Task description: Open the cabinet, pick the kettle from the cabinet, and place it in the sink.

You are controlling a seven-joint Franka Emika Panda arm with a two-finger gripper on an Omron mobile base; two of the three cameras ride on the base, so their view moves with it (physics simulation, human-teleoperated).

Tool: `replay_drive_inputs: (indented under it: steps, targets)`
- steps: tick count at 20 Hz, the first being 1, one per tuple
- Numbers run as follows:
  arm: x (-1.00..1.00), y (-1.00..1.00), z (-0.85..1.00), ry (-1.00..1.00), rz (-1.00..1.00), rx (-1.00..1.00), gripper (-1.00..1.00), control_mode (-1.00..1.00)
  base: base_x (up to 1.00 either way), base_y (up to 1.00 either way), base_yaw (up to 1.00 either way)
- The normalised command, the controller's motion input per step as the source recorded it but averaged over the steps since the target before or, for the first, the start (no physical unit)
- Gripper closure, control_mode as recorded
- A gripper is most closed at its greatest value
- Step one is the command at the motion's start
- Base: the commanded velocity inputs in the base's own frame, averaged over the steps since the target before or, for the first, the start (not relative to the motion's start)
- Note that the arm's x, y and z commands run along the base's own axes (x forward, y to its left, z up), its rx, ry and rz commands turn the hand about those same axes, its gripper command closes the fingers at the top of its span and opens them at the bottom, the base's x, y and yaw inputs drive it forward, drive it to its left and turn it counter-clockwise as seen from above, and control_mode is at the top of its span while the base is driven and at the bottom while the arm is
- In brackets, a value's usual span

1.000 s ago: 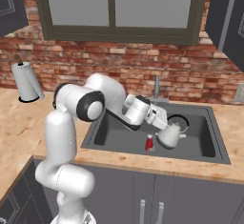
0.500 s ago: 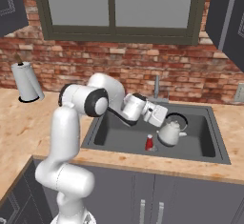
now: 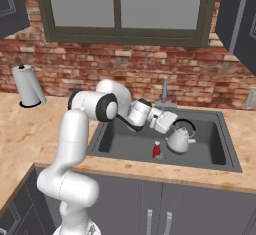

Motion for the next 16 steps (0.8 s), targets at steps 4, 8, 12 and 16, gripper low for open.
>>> replay_drive_inputs:
  steps: [4,8,12,16]
  targets:
    - [0.22,0.01,-0.13,0.00,-0.07,-0.08,1.00,-1.00,0.00,0.00,0.00]
    - [0.19,0.02,-0.16,0.03,-0.04,-0.02,1.00,-1.00,0.00,0.00,0.00]
    - [0.15,0.00,-0.16,0.05,0.00,0.00,1.00,-1.00,0.00,0.00,0.00]
    - [0.10,0.00,-0.18,0.02,0.00,0.00,1.00,-1.00,0.00,0.00,0.00]
